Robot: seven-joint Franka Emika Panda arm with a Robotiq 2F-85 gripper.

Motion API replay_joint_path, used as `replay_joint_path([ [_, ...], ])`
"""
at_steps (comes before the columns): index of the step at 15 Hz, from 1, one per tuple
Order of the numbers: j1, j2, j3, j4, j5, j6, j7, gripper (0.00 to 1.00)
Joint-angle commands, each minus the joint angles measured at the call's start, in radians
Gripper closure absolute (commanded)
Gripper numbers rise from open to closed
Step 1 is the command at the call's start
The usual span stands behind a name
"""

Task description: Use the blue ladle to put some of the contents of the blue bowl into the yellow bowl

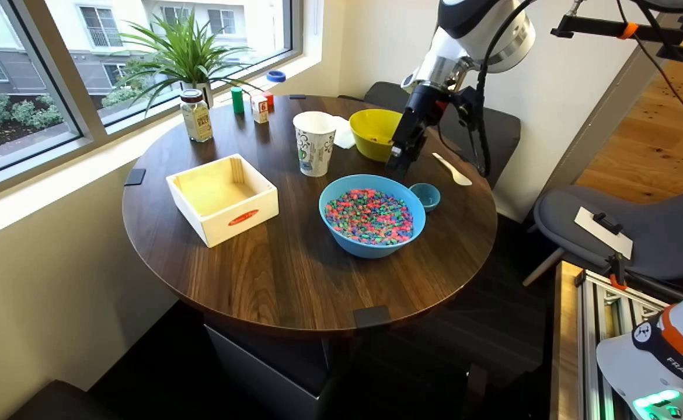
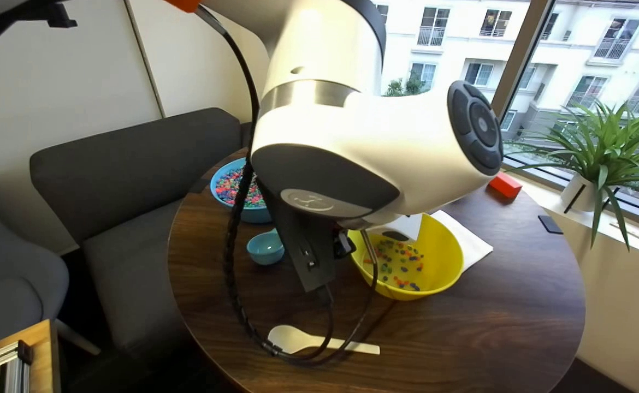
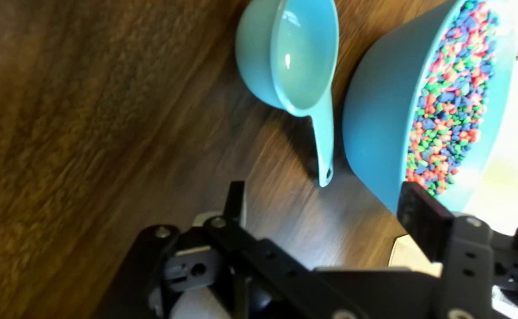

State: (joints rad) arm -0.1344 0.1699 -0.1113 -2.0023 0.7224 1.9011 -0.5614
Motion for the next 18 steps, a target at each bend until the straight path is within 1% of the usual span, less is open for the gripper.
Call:
replay_joint_path([
  [1, -0.001, -0.018, 0.013, 0.008, -0.023, 0.023, 0.032, 0.00],
  [6, 0.005, -0.052, 0.022, 0.007, -0.011, 0.019, 0.045, 0.00],
  [12, 0.031, -0.133, 0.033, -0.002, -0.073, 0.030, 0.195, 0.00],
  [15, 0.050, -0.183, 0.043, -0.009, -0.153, 0.062, 0.312, 0.00],
  [16, 0.057, -0.200, 0.048, -0.010, -0.198, 0.074, 0.362, 0.00],
  [18, 0.068, -0.224, 0.057, -0.003, -0.296, 0.060, 0.443, 0.00],
])
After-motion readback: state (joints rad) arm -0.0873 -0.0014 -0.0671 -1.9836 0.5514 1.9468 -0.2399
